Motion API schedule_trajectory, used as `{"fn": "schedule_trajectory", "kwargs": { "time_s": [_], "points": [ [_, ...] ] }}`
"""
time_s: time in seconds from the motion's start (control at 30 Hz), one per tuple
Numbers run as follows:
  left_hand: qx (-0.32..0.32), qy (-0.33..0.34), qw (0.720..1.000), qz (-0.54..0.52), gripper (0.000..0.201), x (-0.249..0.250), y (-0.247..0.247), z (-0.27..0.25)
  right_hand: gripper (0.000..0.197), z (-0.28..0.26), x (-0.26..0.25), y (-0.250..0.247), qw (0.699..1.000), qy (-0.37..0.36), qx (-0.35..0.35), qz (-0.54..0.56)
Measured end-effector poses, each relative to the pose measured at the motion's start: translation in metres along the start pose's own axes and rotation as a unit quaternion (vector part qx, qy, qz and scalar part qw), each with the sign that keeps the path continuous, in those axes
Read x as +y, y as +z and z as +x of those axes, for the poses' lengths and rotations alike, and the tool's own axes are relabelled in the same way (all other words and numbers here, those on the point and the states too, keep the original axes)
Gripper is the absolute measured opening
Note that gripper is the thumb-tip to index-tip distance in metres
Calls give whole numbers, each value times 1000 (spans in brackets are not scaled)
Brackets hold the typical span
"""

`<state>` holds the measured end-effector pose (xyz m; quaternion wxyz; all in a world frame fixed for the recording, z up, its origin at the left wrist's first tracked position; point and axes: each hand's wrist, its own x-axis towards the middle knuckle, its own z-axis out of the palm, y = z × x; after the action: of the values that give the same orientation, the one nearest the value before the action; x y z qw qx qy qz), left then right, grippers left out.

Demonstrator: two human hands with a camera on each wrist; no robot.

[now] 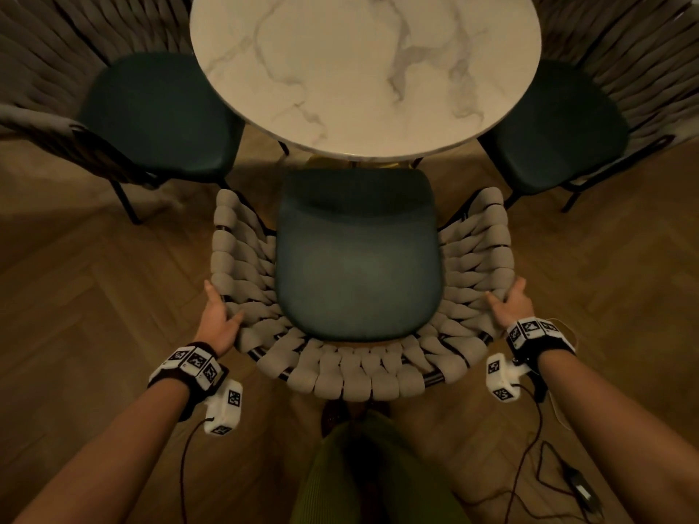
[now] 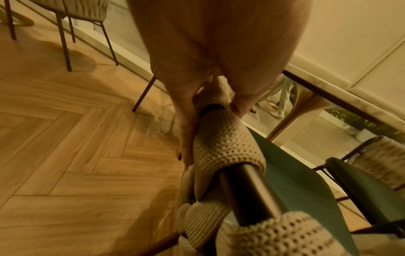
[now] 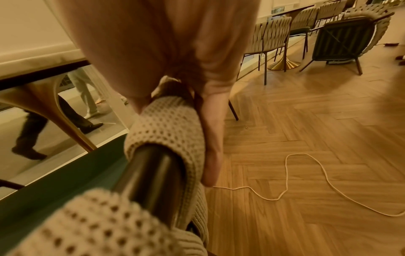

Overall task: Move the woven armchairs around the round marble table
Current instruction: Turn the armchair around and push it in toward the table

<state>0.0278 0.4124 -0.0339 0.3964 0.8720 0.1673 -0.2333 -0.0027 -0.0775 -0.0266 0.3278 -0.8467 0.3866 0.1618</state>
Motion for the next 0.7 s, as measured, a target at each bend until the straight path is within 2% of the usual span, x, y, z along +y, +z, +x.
{"fn": "schedule_trajectory", "kwargs": {
  "time_s": [0.37, 0.53, 0.7],
  "points": [
    [28, -11, 1000, 5, 89, 40, 1, 51, 62, 54, -38, -15, 1000, 11, 19, 5],
    [34, -16, 999, 6, 89, 44, 4, 53, 58, 59, -35, -13, 999, -8, 35, 8],
    [32, -45, 998, -25, 91, 47, -2, 42, 66, 55, -33, -12, 999, -11, 43, -11]
  ]
}}
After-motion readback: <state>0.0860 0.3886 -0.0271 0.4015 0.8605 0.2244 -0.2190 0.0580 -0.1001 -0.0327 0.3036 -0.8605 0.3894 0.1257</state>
